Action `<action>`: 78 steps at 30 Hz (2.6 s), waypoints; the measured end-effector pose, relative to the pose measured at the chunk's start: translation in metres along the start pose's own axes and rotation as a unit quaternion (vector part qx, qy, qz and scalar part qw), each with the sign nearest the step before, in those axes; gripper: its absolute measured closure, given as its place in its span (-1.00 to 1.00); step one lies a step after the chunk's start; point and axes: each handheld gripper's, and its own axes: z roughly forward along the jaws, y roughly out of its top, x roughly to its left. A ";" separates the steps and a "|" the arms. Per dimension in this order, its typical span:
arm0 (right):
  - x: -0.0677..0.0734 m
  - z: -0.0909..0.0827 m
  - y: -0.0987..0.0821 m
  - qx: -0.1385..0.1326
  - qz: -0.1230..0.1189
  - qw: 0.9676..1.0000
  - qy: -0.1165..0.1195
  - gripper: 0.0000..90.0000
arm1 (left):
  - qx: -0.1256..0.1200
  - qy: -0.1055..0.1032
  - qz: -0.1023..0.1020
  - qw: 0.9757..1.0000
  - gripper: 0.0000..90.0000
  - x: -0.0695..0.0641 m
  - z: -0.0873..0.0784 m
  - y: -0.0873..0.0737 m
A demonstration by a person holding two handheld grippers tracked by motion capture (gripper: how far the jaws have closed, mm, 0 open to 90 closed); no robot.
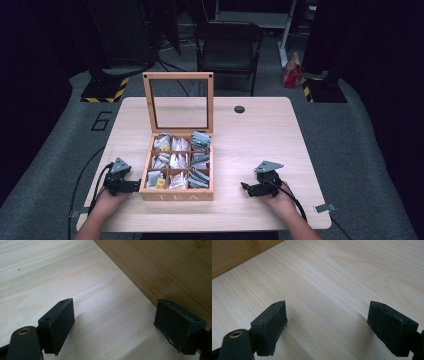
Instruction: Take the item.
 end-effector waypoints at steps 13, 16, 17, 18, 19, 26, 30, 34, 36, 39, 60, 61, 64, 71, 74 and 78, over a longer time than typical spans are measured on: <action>0.000 0.000 0.000 0.005 -0.003 1.000 0.003 -0.70 | 0.000 -0.001 -0.002 1.000 -0.65 0.000 0.000 0.000; 0.001 0.000 0.000 0.004 0.000 1.000 0.002 -0.70 | -0.003 0.001 -0.003 1.000 -0.65 0.000 0.001 0.000; 0.000 0.000 0.000 0.005 -0.004 1.000 0.003 -0.70 | -0.003 0.001 -0.003 1.000 -0.65 0.000 0.001 0.000; 0.000 0.000 0.000 0.004 -0.002 1.000 0.002 -0.70 | -0.001 -0.001 -0.003 1.000 -0.65 0.000 0.000 0.000; 0.000 0.000 0.000 0.004 -0.002 1.000 0.002 -0.70 | -0.001 -0.001 -0.003 1.000 -0.65 0.000 0.000 0.000; 0.001 0.000 0.000 0.003 -0.005 1.000 -0.002 -0.68 | 0.000 0.000 0.000 1.000 -0.65 0.000 0.000 0.000; 0.001 -0.001 0.002 0.010 -0.004 1.000 0.000 -0.64 | 0.000 0.000 0.000 1.000 -0.65 0.000 0.000 0.000; 0.003 -0.001 0.005 0.018 0.004 1.000 -0.004 -0.55 | -0.002 0.001 0.000 1.000 -0.65 0.000 0.000 0.000; 0.004 -0.001 0.005 0.017 0.005 1.000 -0.007 -0.54 | -0.001 0.001 0.000 1.000 -0.65 0.000 0.000 0.000; 0.006 -0.003 0.008 0.015 0.000 1.000 0.002 -0.51 | -0.002 0.000 -0.003 1.000 -0.65 0.000 0.000 0.000; 0.015 -0.027 0.029 -0.013 0.006 1.000 0.026 -0.19 | 0.000 -0.002 -0.003 1.000 -0.65 0.000 0.000 0.000; 0.015 -0.028 0.030 -0.014 0.002 0.999 0.030 -0.19 | 0.000 -0.002 -0.003 1.000 -0.65 0.000 0.000 0.000; 0.016 -0.029 0.033 -0.016 0.003 0.999 0.034 -0.20 | 0.000 -0.001 -0.002 1.000 -0.65 0.000 0.000 0.000; 0.018 -0.032 0.040 -0.024 0.005 0.999 0.039 -0.20 | 0.000 -0.002 -0.004 1.000 -0.65 -0.001 0.000 0.000; 0.019 -0.034 0.043 -0.026 0.003 0.999 0.044 -0.20 | 0.000 -0.001 -0.004 1.000 -0.65 0.000 0.000 0.000; 0.021 -0.036 0.048 -0.029 0.001 0.998 0.048 -0.17 | 0.000 -0.002 -0.003 1.000 -0.65 0.000 0.000 0.000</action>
